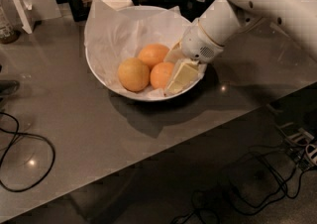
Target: Pick orange from white bowl
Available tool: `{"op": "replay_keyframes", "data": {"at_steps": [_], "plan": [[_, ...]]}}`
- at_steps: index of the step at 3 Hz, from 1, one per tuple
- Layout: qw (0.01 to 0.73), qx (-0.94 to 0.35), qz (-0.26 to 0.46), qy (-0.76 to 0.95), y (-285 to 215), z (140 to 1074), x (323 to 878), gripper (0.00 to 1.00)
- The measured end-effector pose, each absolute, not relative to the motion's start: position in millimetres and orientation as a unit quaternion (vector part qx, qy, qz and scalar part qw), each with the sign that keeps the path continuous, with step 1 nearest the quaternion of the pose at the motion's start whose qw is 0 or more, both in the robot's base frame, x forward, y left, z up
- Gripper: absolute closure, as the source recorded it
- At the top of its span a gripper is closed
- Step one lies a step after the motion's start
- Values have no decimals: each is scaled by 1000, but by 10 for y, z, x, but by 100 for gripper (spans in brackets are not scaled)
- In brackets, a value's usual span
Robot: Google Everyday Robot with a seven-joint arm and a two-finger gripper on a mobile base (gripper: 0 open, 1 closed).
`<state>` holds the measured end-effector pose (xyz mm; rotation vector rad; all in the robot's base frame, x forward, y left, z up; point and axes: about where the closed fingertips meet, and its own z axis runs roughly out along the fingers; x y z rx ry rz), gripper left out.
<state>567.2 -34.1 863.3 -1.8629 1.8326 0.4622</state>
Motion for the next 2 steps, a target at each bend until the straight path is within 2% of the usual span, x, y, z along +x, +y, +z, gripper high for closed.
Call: {"op": "replay_keyframes", "data": {"at_steps": [2], "plan": [[237, -682, 177, 669, -294, 8608, 5677, 83]]}}
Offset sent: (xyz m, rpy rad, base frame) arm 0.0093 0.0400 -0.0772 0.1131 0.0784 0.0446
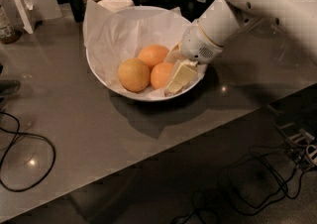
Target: Pick orange from white bowl
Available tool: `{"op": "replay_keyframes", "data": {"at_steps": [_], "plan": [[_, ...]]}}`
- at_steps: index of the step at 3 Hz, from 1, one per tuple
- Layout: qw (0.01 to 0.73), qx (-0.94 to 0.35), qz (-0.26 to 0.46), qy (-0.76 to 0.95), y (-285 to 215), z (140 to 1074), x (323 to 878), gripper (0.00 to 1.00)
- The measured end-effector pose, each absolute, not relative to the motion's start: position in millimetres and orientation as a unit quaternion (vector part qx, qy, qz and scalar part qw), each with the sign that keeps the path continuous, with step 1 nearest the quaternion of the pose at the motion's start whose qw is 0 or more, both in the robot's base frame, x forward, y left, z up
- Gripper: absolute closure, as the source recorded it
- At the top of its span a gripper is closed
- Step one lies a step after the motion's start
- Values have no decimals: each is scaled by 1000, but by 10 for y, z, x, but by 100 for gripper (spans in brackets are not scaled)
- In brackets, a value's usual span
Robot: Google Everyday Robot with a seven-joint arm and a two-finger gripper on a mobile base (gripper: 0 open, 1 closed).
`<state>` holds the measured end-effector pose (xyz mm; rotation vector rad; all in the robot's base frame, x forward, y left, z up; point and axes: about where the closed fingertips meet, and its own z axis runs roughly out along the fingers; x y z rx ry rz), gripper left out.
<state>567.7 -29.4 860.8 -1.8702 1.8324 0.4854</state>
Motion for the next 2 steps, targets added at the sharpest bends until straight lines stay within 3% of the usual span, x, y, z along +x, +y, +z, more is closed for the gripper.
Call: {"op": "replay_keyframes", "data": {"at_steps": [1, 2], "plan": [[237, -682, 177, 668, -294, 8616, 5677, 100], [246, -680, 181, 666, -281, 8612, 5670, 100]]}}
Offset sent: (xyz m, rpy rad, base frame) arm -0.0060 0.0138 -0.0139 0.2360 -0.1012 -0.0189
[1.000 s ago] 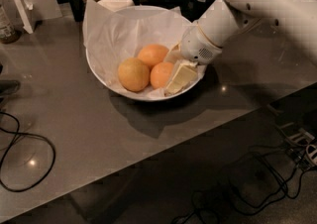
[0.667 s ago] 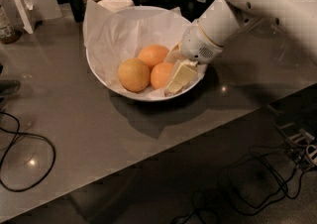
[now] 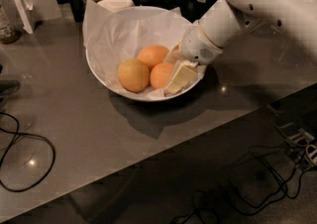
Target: Pick orange from white bowl
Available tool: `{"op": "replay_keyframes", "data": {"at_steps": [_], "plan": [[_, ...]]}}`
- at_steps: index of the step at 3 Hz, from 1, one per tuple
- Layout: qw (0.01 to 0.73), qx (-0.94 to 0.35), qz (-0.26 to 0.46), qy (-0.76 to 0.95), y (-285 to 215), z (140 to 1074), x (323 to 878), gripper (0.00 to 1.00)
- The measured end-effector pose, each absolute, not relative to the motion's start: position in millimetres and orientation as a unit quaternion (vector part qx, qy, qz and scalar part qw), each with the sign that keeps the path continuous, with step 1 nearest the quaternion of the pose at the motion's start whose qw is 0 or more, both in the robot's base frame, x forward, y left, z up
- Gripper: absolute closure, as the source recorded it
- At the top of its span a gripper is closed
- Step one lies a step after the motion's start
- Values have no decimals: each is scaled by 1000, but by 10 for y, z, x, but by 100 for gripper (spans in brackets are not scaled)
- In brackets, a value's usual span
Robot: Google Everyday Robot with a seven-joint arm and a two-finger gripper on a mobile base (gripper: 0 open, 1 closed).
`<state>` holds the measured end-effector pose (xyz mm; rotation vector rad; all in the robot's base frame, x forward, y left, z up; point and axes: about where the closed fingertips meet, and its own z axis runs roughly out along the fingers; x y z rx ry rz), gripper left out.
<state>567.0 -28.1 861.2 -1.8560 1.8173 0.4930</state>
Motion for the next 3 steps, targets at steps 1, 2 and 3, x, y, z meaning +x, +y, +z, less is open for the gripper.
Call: {"op": "replay_keyframes", "data": {"at_steps": [1, 2, 3], "plan": [[246, -680, 181, 666, -284, 8619, 5668, 100], [309, -673, 202, 641, -294, 8772, 5593, 100], [405, -659, 232, 590, -345, 9132, 5438, 100]]}}
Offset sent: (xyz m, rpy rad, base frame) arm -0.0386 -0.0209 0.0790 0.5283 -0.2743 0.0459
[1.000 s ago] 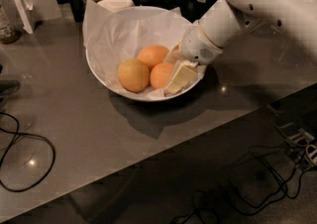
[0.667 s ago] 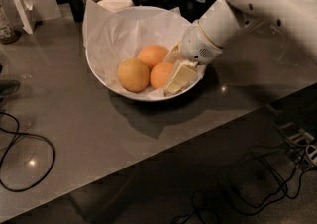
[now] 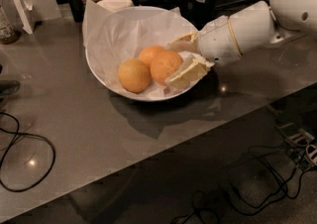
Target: Pick orange from white bowl
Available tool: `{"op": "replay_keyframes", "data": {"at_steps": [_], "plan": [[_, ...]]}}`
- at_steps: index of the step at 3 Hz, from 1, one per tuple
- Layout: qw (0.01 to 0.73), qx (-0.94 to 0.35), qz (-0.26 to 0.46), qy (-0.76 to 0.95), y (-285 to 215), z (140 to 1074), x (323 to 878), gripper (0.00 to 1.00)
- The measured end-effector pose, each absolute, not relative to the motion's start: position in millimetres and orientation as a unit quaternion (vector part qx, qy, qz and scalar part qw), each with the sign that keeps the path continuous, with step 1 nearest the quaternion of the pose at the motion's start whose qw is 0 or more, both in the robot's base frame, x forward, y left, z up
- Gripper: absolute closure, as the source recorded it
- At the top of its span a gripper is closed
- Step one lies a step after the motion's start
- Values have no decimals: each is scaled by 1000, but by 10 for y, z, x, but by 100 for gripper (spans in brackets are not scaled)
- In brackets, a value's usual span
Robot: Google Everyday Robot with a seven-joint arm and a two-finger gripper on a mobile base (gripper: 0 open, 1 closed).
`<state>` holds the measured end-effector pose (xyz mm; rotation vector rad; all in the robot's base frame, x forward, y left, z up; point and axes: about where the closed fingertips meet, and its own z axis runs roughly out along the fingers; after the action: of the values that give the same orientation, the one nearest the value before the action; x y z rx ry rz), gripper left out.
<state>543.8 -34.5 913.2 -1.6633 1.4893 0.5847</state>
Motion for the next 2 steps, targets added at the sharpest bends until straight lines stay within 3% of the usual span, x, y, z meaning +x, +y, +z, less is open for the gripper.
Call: {"op": "replay_keyframes", "data": {"at_steps": [2], "plan": [[504, -658, 263, 494, -422, 9757, 5063, 100]]}}
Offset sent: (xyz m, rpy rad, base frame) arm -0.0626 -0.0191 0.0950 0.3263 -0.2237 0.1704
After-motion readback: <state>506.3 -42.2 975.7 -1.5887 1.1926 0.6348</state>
